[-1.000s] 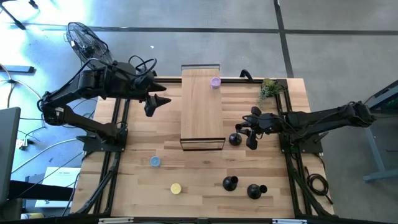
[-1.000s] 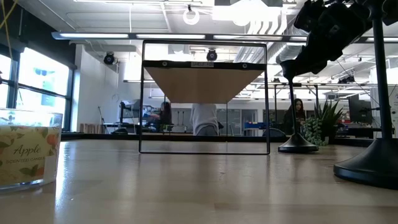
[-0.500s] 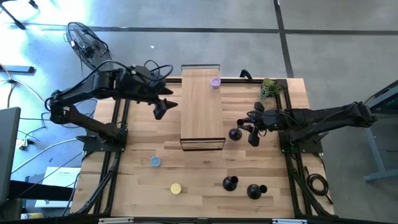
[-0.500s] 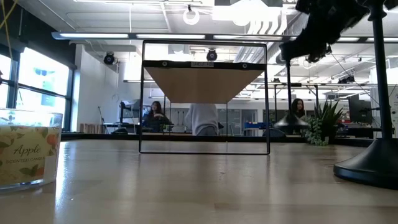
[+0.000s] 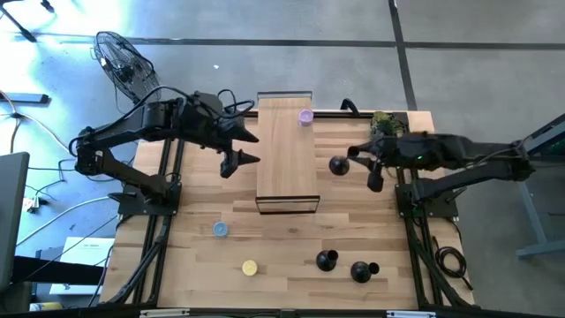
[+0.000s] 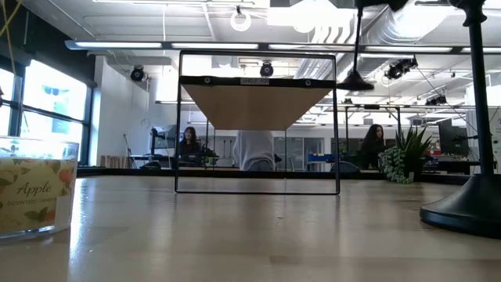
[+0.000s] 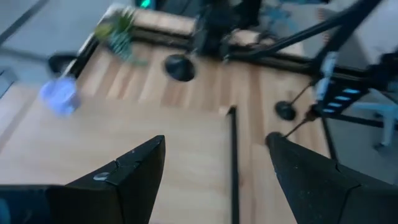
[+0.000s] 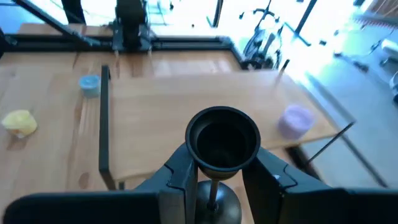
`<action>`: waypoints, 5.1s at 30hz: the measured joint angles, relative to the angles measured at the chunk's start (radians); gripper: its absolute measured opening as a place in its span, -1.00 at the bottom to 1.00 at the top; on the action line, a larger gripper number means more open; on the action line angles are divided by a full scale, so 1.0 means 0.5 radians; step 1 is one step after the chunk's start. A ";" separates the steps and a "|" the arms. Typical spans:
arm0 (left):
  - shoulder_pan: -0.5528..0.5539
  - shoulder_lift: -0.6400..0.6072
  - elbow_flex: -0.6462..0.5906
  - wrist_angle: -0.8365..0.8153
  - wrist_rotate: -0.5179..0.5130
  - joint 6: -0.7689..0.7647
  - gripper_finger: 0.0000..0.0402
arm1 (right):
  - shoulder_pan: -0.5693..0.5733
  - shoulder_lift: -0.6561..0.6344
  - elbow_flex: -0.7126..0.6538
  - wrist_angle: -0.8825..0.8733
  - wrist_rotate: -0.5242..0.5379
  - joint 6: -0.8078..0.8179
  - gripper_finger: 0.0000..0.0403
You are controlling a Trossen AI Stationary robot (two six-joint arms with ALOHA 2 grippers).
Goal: Pick & Place candle stick holders
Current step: Put the top black candle holder on the shelf
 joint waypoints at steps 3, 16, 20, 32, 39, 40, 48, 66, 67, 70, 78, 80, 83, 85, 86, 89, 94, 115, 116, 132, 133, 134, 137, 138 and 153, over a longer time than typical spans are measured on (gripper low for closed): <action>0.000 0.027 0.001 0.173 0.110 0.124 0.43 | 0.000 0.002 0.138 -0.037 0.015 -0.047 -0.56; 0.000 0.355 0.000 0.732 0.417 0.585 0.43 | 0.000 0.288 0.511 0.129 -0.273 -0.234 -0.56; 0.001 0.432 -0.001 0.793 0.320 0.547 0.43 | 0.000 0.440 0.596 0.179 -0.397 -0.265 -0.56; 0.001 0.459 0.002 0.839 0.380 0.358 0.43 | 0.004 0.765 0.867 0.226 -0.508 -0.411 -0.56; 0.001 0.459 0.002 0.832 0.409 0.320 0.43 | 0.004 0.870 0.997 0.230 -0.548 -0.459 -0.56; 0.001 0.459 0.002 0.831 0.409 0.320 0.43 | 0.004 0.882 1.009 0.233 -0.565 -0.460 -0.56; 0.001 0.459 0.002 0.841 0.392 0.320 0.43 | 0.004 0.929 1.071 0.250 -0.596 -0.492 -0.56; 0.001 0.499 0.001 0.873 0.373 0.424 -0.13 | 0.003 0.929 1.070 0.252 -0.616 -0.499 -0.56; 0.001 0.502 -0.001 0.866 0.369 0.426 -0.16 | 0.003 0.929 1.070 0.251 -0.617 -0.507 -0.56; 0.001 0.513 0.003 0.887 0.372 0.429 -0.25 | 0.003 0.929 1.068 0.251 -0.616 -0.514 -0.56; 0.000 0.543 0.001 0.880 0.379 0.518 -0.64 | 0.002 0.928 1.066 0.247 -0.615 -0.530 -0.56; 0.000 0.543 0.001 0.875 0.382 0.543 -0.80 | 0.002 0.928 1.066 0.249 -0.611 -0.530 -0.56; -0.002 0.543 0.001 0.876 0.386 0.613 -0.94 | 0.002 0.927 1.066 0.248 -0.608 -0.504 -0.56; -0.002 0.543 0.001 0.877 0.378 0.608 -0.92 | -0.005 0.926 1.066 0.249 -0.594 -0.495 -0.56; -0.002 0.543 0.001 0.874 0.370 0.604 -0.92 | -0.011 0.926 1.066 0.249 -0.584 -0.485 -0.56; -0.001 0.543 0.001 0.869 0.355 0.581 -0.96 | -0.016 0.926 1.066 0.254 -0.542 -0.426 -0.38; 0.001 0.545 0.001 0.823 0.331 0.518 -0.96 | 0.009 0.926 1.066 0.331 -0.378 -0.424 0.06; 0.006 0.470 0.000 0.957 0.175 0.406 -0.96 | 0.633 0.647 1.066 0.450 0.383 -0.927 0.32; 0.019 0.445 0.000 0.971 0.183 0.413 -0.96 | 0.660 0.627 1.066 0.443 0.399 -0.882 0.32; 0.406 -0.017 0.002 1.013 0.386 0.406 -0.97 | 0.789 0.481 0.980 0.234 0.342 -0.457 0.30; 0.444 -0.017 -0.001 1.011 0.387 0.386 -0.97 | 0.789 0.481 0.968 0.233 0.329 -0.458 0.30; 0.482 -0.017 -0.010 1.018 0.393 0.376 -0.97 | 0.789 0.481 0.957 0.236 0.328 -0.454 0.30; 0.607 -0.016 -0.064 1.033 0.430 0.337 -0.96 | 0.789 0.484 0.954 0.231 0.319 -0.399 0.30; 0.653 -0.016 -0.095 1.053 0.454 0.318 -0.97 | 0.789 0.484 0.954 0.231 0.309 -0.383 0.30; 1.278 -0.024 -0.823 1.824 1.224 0.040 -0.97 | 0.789 0.482 0.955 0.233 0.174 -0.301 0.30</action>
